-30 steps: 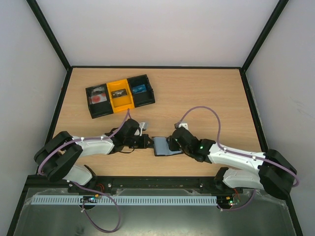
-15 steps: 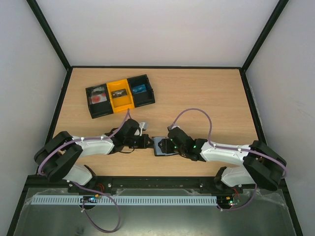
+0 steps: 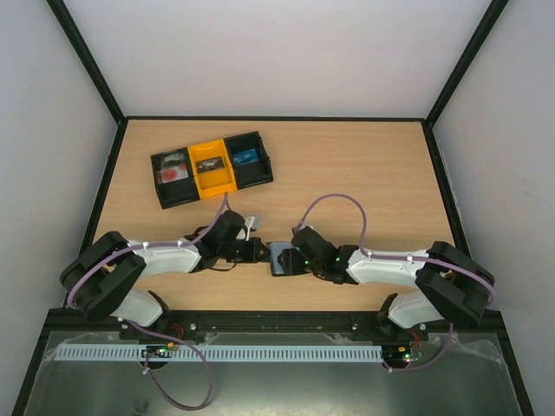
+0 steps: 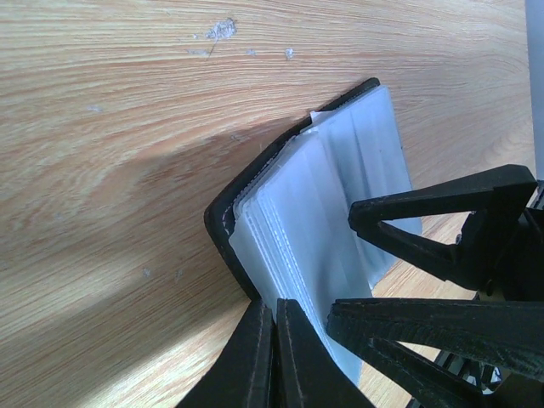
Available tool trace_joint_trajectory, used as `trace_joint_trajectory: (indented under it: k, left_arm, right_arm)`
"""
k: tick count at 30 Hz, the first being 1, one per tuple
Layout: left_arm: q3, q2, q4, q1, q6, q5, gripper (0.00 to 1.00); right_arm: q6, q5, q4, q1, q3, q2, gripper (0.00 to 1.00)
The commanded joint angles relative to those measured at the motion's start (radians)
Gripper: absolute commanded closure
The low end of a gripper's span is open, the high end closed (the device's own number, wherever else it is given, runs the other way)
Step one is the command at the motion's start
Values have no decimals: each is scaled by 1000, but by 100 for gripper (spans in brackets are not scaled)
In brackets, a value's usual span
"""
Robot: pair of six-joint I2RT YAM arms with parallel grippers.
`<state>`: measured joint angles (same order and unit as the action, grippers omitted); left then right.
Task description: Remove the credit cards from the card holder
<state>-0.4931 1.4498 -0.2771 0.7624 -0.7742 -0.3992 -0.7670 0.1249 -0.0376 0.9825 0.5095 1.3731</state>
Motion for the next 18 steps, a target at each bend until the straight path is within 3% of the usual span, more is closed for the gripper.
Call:
trace_joint_trajectory:
  k: [1,8,18]
  left_arm:
    - [10,-19,-5,1,7,-4,97]
    - [8,-11,-6,2,8,-5,97]
    - [7,-14,-6,2,9,-7,97]
  right_arm:
    - [19,-7,-14,11,-1,25,35]
    - [20,10,-23,11,-2,27,29]
    - [24,-19,8,12,-1,53,30]
